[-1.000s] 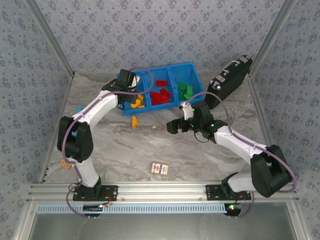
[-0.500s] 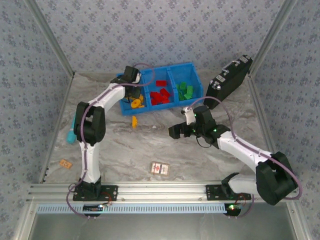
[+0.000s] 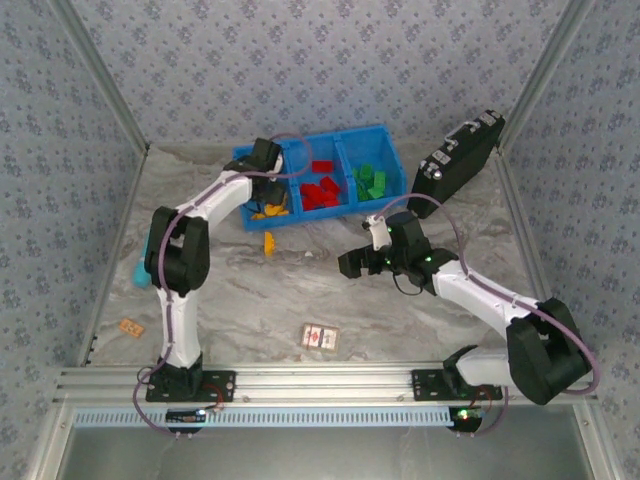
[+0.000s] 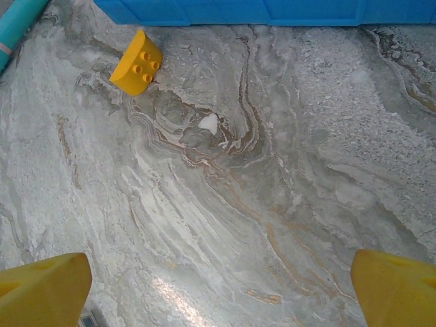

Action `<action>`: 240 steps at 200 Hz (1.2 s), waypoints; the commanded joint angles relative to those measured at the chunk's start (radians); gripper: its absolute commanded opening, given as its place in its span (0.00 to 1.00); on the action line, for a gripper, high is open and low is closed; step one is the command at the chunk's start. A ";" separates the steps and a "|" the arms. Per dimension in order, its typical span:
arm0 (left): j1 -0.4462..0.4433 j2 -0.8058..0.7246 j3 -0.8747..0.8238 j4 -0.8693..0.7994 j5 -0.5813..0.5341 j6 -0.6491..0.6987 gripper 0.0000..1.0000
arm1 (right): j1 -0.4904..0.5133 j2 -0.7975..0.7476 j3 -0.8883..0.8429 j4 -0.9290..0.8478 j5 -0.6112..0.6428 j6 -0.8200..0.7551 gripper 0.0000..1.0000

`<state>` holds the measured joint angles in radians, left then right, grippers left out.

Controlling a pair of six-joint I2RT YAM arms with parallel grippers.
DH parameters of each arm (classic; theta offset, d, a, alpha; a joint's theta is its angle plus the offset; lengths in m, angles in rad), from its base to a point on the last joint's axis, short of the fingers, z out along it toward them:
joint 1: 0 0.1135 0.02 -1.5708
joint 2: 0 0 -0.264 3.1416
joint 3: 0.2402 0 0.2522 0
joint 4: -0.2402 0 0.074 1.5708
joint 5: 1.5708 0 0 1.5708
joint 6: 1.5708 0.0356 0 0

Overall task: Sort the legos into containers by color
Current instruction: Place the lego in the container, then pick up the lego from the center of the table.

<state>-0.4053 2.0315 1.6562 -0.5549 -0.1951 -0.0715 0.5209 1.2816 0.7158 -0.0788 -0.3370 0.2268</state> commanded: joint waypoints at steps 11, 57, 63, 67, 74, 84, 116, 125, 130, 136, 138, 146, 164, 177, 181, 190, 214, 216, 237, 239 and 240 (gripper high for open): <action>-0.039 -0.202 -0.064 -0.026 -0.066 0.004 0.52 | -0.006 0.006 0.030 -0.005 -0.011 -0.021 1.00; -0.110 -0.421 -0.227 -0.093 -0.175 -0.029 0.52 | -0.006 0.006 0.027 0.009 -0.024 -0.021 1.00; -0.121 -0.453 -0.266 -0.087 -0.191 -0.043 0.52 | -0.004 0.006 0.027 0.016 -0.028 -0.022 1.00; -0.127 -0.474 -0.288 -0.083 -0.200 -0.054 0.51 | -0.004 0.006 0.026 0.022 -0.028 -0.022 1.00; -0.138 -0.510 -0.331 -0.076 -0.218 -0.083 0.51 | -0.003 0.005 0.023 0.036 -0.030 -0.021 1.00; -0.156 -0.557 -0.392 -0.063 -0.239 -0.128 0.51 | -0.002 0.006 0.022 0.049 -0.037 -0.023 1.00; -0.228 -0.661 -0.573 -0.023 -0.316 -0.263 0.52 | -0.002 0.026 0.043 0.064 -0.053 -0.038 1.00; -0.238 -0.676 -0.616 -0.010 -0.316 -0.300 0.53 | -0.003 0.035 0.049 0.068 -0.055 -0.040 1.00; -0.244 -0.681 -0.636 -0.007 -0.314 -0.323 0.53 | -0.003 0.040 0.052 0.073 -0.058 -0.041 1.00; -0.251 -0.686 -0.658 0.003 -0.313 -0.344 0.53 | -0.003 0.046 0.054 0.077 -0.062 -0.043 1.00; -0.253 -0.688 -0.665 0.007 -0.312 -0.350 0.53 | -0.002 0.047 0.056 0.078 -0.064 -0.044 1.00; -0.262 -0.690 -0.686 0.023 -0.315 -0.368 0.54 | -0.001 0.055 0.060 0.079 -0.073 -0.046 1.00; -0.271 -0.682 -0.722 0.049 -0.326 -0.399 0.55 | 0.003 0.055 0.063 0.083 -0.084 -0.047 1.00; -0.271 -0.676 -0.745 0.087 -0.322 -0.404 0.57 | 0.006 0.046 0.060 0.085 -0.083 -0.048 1.00; -0.271 -0.674 -0.752 0.097 -0.322 -0.403 0.57 | 0.008 0.044 0.059 0.082 -0.081 -0.048 1.00; -0.271 -0.669 -0.763 0.128 -0.323 -0.402 0.58 | 0.008 0.037 0.053 0.083 -0.073 -0.048 1.00; -0.270 -0.624 -0.780 0.195 -0.310 -0.398 0.60 | 0.010 0.021 0.035 0.080 -0.061 -0.047 1.00; -0.270 -0.617 -0.777 0.197 -0.307 -0.398 0.60 | 0.011 0.020 0.034 0.079 -0.059 -0.047 1.00; -0.270 -0.543 -0.752 0.214 -0.279 -0.402 0.61 | 0.012 0.005 0.021 0.070 -0.051 -0.049 1.00; -0.270 -0.536 -0.751 0.217 -0.278 -0.403 0.61 | 0.012 0.003 0.019 0.069 -0.050 -0.048 1.00; -0.270 -0.534 -0.750 0.219 -0.276 -0.404 0.61 | 0.012 0.002 0.018 0.068 -0.050 -0.048 1.00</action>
<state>-0.6697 1.4303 0.8856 -0.3973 -0.4889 -0.4507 0.5262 1.3201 0.7467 -0.0074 -0.3931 0.1936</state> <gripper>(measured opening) 0.607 0.998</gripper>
